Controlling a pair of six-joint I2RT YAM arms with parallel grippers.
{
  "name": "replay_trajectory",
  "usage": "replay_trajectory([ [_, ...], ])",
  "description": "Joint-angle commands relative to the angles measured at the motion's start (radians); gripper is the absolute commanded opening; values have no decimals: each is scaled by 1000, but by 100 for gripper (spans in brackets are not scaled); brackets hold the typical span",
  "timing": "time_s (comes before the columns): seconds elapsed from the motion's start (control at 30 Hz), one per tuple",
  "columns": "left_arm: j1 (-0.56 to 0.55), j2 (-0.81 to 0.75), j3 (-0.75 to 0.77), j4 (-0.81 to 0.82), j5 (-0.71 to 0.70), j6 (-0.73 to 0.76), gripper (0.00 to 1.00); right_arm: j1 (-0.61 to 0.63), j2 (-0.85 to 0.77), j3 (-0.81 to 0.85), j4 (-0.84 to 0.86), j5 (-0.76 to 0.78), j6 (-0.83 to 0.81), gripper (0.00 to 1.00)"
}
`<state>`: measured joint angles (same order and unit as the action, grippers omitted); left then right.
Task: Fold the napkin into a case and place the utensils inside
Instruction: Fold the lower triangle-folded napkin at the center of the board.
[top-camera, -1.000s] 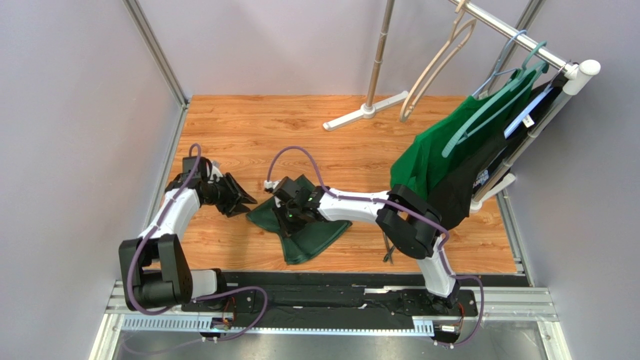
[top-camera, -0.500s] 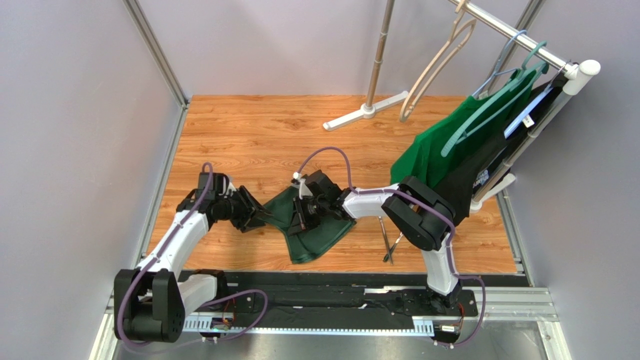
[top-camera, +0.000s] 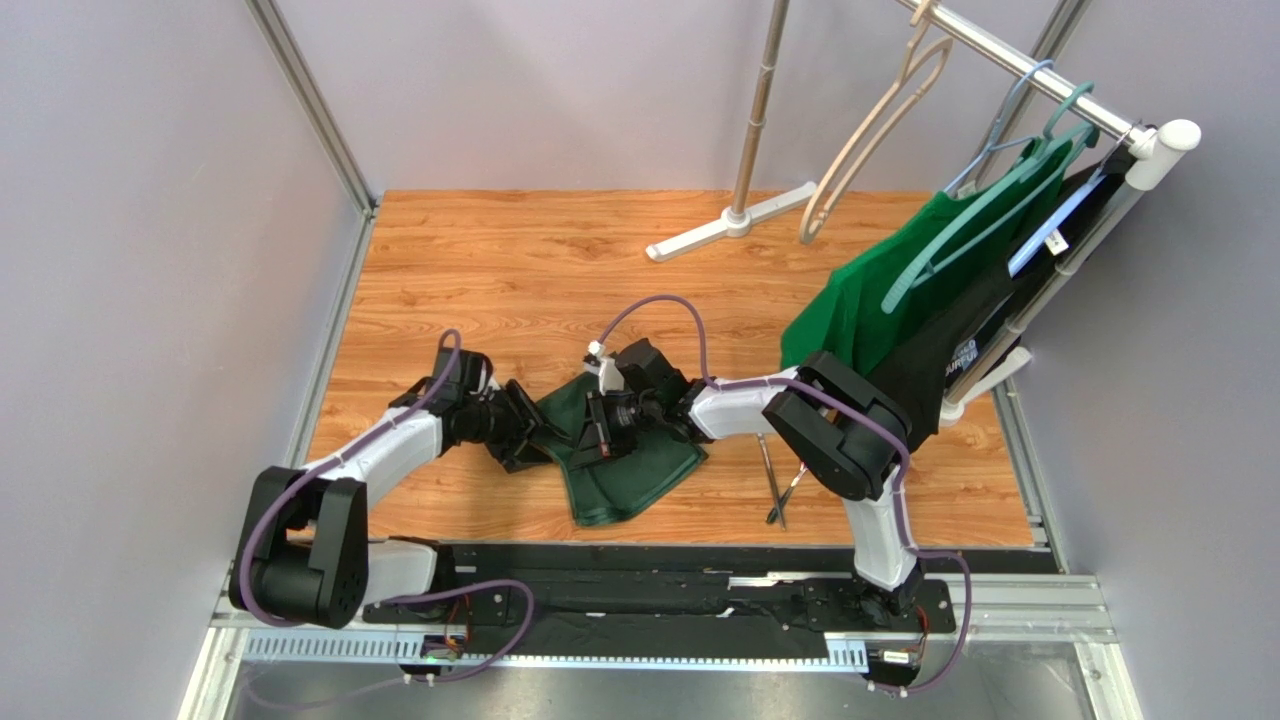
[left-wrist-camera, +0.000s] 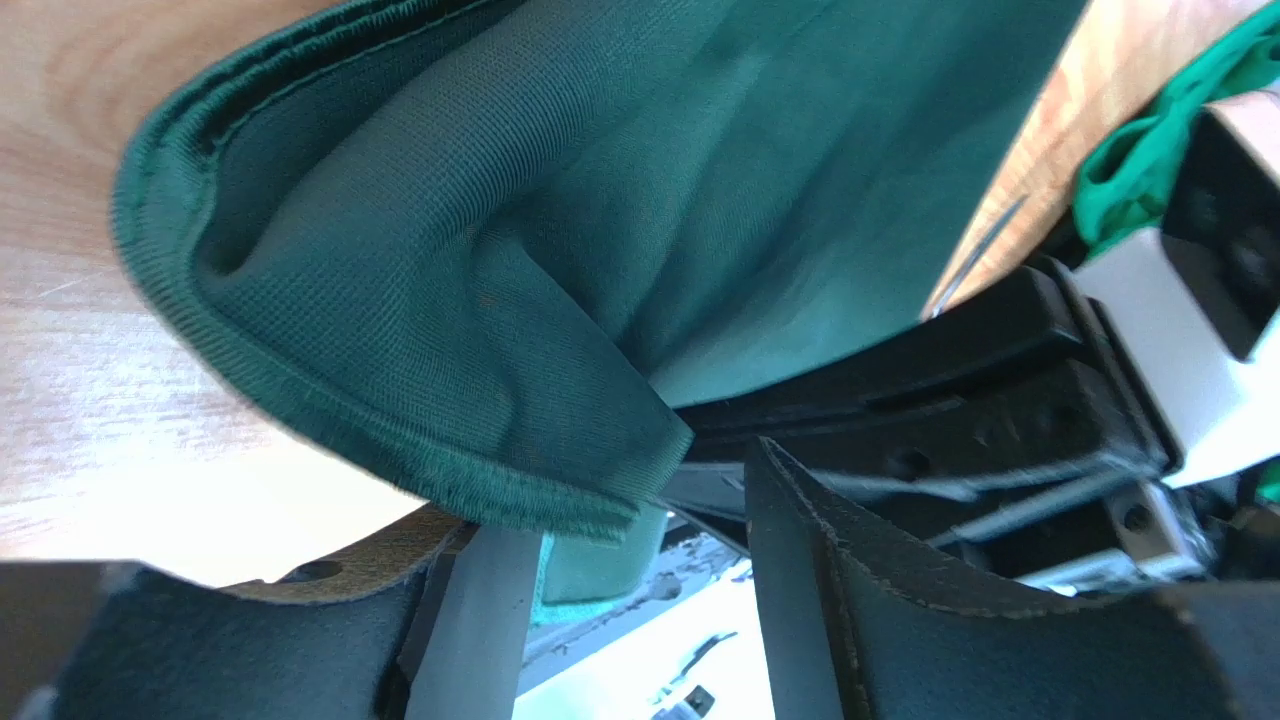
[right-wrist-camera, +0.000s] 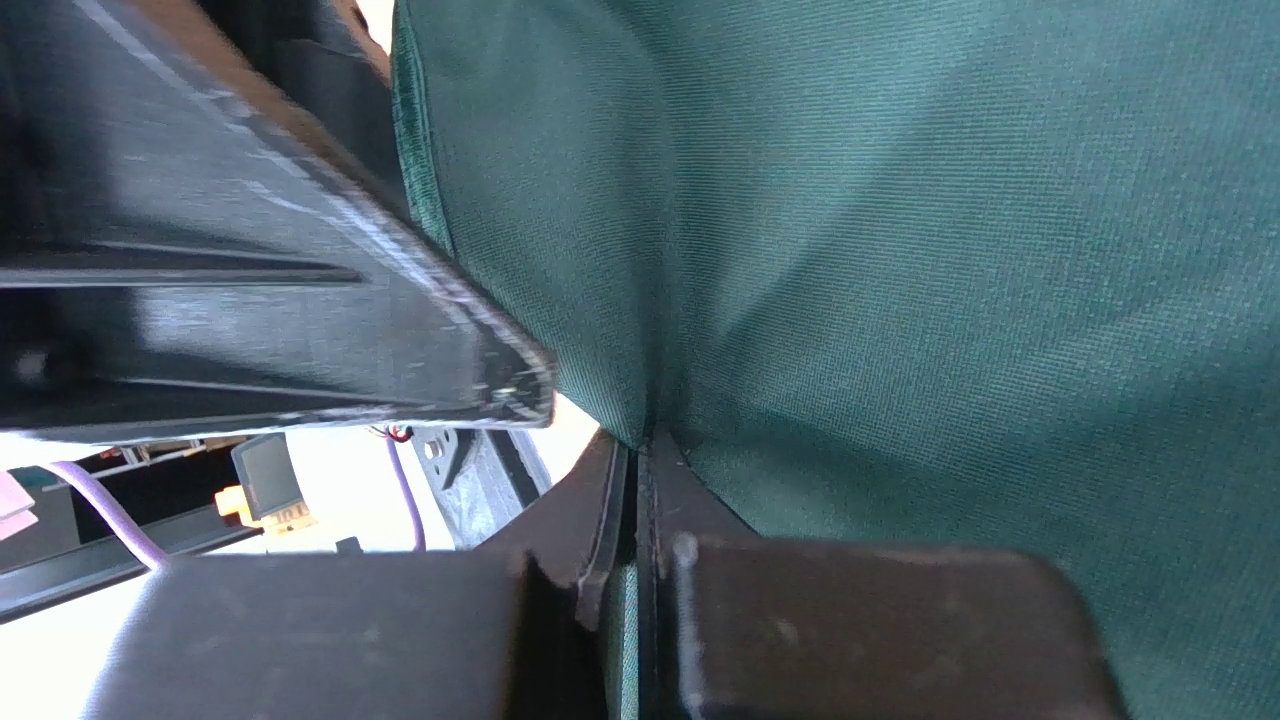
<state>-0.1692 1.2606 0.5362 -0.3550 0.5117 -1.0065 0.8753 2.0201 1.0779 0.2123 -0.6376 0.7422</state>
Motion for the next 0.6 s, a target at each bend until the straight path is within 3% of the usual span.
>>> replay_trajectory([
  [0.0, -15, 7, 38, 48, -48, -26, 57, -7, -15, -4, 68, -27, 20, 0],
  [0.33, -69, 69, 84, 40, -71, 6, 21, -7, -26, 8, -5, -7, -18, 4],
  [0.37, -72, 72, 87, 37, -71, 12, 15, -7, -30, 13, -46, 2, -39, 12],
  [0.43, -75, 79, 94, 22, -79, 23, 10, -12, -44, 25, -88, 26, -61, 18],
  [0.47, -76, 80, 96, 19, -84, 26, 8, -15, -47, 25, -106, 26, -66, 27],
  [0.57, -79, 85, 97, 13, -87, 35, 4, -42, -76, 20, -140, 26, -66, 43],
])
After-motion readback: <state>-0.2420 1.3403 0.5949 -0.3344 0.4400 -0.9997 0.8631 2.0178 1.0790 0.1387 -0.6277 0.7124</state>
